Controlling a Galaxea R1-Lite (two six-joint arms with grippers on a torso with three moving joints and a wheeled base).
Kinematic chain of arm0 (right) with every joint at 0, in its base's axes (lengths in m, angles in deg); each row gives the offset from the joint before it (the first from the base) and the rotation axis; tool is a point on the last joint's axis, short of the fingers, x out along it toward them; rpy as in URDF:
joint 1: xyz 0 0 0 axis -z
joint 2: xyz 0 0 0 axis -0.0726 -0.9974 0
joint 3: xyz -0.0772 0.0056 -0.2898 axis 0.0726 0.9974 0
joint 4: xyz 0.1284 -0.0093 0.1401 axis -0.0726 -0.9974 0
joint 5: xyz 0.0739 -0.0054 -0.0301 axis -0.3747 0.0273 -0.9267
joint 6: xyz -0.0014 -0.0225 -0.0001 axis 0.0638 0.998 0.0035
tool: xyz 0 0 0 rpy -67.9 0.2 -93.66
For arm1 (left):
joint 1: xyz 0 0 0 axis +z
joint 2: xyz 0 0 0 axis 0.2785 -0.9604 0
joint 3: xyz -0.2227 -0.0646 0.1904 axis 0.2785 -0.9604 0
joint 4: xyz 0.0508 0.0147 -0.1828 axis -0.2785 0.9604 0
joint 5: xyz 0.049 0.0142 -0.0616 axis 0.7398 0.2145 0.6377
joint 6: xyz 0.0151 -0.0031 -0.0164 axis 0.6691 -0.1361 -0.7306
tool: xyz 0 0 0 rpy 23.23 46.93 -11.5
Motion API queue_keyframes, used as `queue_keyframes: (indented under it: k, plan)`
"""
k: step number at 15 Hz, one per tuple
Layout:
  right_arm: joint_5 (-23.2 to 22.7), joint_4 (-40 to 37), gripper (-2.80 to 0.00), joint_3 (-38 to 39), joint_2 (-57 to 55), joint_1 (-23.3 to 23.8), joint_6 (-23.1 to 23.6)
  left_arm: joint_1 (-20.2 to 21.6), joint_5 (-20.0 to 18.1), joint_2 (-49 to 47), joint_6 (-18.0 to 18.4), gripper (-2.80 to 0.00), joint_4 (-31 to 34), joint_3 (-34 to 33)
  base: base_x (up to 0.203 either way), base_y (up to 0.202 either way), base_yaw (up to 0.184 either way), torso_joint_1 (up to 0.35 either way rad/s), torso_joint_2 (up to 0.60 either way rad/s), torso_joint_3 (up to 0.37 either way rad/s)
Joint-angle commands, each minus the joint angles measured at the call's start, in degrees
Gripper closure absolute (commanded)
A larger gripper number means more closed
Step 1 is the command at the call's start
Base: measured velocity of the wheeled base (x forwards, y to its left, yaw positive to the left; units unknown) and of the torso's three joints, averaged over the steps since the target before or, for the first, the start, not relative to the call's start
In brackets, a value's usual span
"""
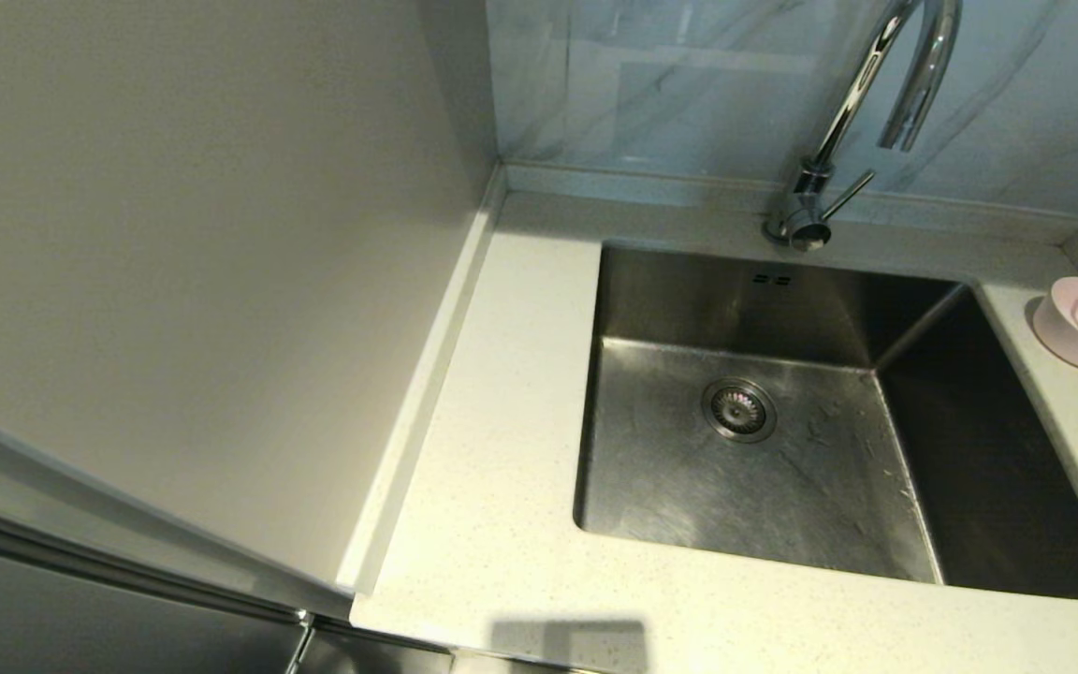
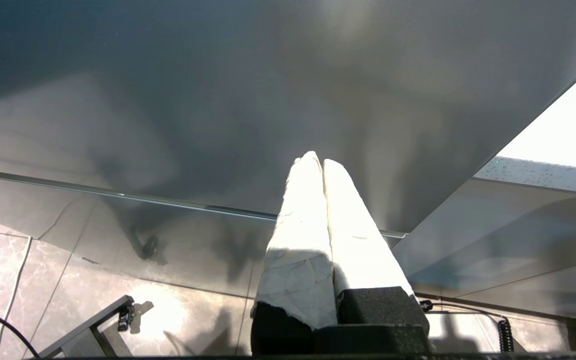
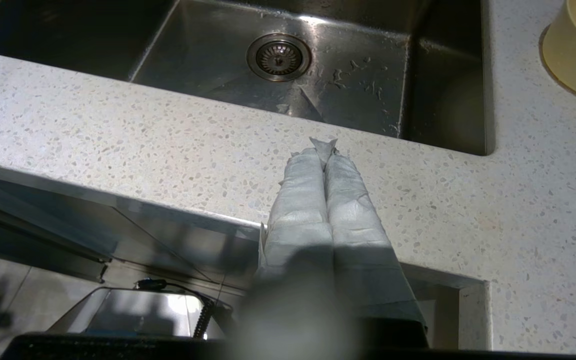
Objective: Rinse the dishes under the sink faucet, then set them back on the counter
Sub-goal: Put the chopsticks into the sink
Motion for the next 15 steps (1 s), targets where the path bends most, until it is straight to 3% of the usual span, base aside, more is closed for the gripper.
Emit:
queue_keyframes:
  k: [1, 13, 15]
  plan:
    - [-0.18, 0.00, 0.00, 0.10, 0.00, -0.04, 1.14, 0.00, 0.03, 0.18, -0.02, 0.00, -0.02, 0.00, 0.000, 0.000, 0.000, 0.000, 0.00, 0.000]
    - [0.06, -0.09, 0.00, -0.08, 0.00, -0.10, -0.50, 0.00, 0.03, 0.18, -0.02, 0.00, -0.02, 0.00, 0.000, 0.000, 0.000, 0.000, 0.00, 0.000]
    - [1.02, -0.03, 0.00, 0.04, 0.00, -0.04, 1.13, 0.00, 0.03, 0.18, -0.02, 0.00, -0.02, 0.00, 0.000, 0.000, 0.000, 0.000, 0.00, 0.000]
